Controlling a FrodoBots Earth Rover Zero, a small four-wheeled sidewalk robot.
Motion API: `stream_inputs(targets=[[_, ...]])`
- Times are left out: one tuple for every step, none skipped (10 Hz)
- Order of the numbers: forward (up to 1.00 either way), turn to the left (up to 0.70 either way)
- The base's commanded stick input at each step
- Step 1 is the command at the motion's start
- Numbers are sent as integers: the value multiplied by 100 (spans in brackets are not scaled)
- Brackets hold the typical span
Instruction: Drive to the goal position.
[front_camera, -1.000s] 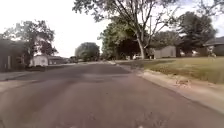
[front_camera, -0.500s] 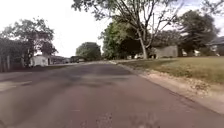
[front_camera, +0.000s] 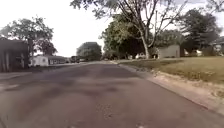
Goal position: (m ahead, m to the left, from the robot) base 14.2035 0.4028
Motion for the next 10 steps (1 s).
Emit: stream_inputs(targets=[[100,0],[100,0],[100,0],[100,0],[100,0],[100,0],[100,0],[100,0],[100,0],[100,0]])
